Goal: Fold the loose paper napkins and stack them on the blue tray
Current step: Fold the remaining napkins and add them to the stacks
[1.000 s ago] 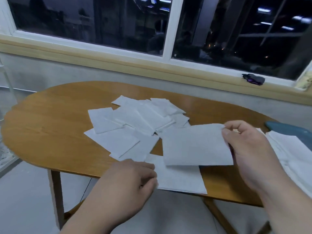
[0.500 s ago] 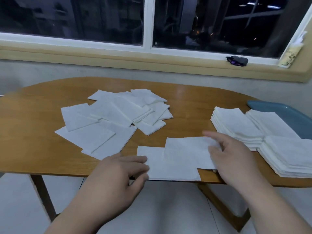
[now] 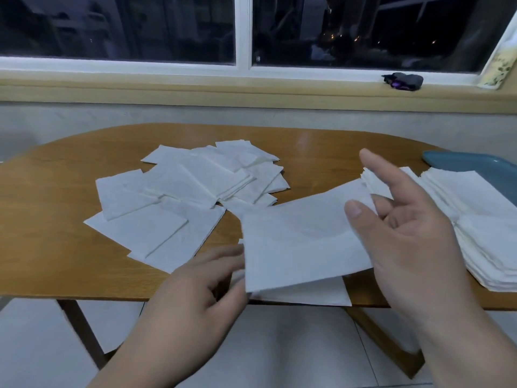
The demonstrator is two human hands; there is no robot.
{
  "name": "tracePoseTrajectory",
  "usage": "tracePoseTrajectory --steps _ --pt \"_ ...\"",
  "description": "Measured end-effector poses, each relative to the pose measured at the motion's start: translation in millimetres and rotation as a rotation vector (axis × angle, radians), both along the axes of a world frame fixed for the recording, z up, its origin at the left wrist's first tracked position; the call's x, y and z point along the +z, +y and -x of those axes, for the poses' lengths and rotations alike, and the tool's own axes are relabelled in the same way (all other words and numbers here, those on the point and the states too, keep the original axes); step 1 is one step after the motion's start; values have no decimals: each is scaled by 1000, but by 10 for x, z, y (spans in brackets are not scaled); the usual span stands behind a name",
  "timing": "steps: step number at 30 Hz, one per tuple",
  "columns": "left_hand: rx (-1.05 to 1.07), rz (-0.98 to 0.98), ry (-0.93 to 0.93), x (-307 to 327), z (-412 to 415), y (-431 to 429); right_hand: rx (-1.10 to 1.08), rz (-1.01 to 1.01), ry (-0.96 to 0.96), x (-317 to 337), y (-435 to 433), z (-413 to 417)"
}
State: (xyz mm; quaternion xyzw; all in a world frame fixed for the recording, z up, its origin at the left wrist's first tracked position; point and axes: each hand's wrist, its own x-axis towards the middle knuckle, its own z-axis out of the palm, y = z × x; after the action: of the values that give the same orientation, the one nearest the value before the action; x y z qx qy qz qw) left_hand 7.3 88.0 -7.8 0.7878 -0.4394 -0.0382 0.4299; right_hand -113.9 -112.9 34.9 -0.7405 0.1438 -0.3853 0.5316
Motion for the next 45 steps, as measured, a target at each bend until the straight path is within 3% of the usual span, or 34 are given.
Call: tracePoseTrajectory --steps 5,13,18,30,45 --pt "61 251 241 1 27 67 82 -112 29 -168 74 -51" --pt "82 178 321 39 54 -46 -11 -130 42 -276 108 -48" --pt "154 124 341 83 -47 -149 -71 4 127 -299 97 2" --pt "159 -59 229 29 -149 -122 -88 331 447 -456 -50 -54" --pt "138 -181 -26 -74 -190 -140 -130 604 649 -503 -74 -34"
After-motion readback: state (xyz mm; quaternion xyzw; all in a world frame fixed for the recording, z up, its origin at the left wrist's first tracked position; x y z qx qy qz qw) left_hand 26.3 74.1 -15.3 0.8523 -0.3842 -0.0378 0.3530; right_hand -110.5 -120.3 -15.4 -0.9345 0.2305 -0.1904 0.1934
